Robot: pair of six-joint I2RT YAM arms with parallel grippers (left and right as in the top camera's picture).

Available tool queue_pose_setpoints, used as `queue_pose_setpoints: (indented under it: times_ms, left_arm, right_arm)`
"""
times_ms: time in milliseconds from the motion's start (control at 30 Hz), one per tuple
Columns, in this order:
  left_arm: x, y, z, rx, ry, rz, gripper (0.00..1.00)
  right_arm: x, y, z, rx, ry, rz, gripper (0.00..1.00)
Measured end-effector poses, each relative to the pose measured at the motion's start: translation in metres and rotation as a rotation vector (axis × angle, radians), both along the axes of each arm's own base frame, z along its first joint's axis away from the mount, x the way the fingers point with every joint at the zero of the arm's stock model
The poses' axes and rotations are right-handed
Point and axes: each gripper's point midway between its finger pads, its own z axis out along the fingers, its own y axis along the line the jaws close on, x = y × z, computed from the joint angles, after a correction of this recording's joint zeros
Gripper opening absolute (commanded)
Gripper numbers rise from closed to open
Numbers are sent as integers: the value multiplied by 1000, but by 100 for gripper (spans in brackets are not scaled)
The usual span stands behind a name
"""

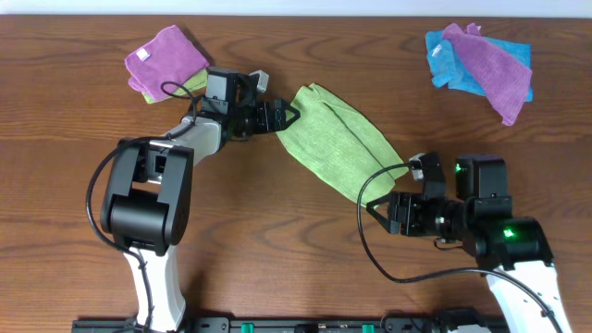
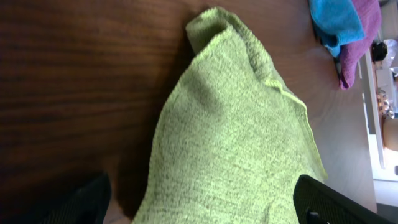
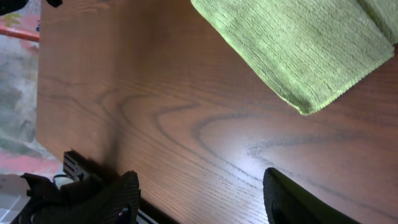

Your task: Fold the cloth

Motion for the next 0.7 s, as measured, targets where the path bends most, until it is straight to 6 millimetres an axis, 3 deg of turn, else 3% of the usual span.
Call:
queue_pose_setpoints:
  times_ms: [333, 700]
  left_arm:
    - [-4, -6, 1, -26, 9, -26, 95]
    - [-33, -35, 2, -87, 95, -123, 99]
  right_arm:
    - [-3, -1, -2, -6, 16, -4, 64]
    - [-2, -6, -6, -37, 21, -20, 65]
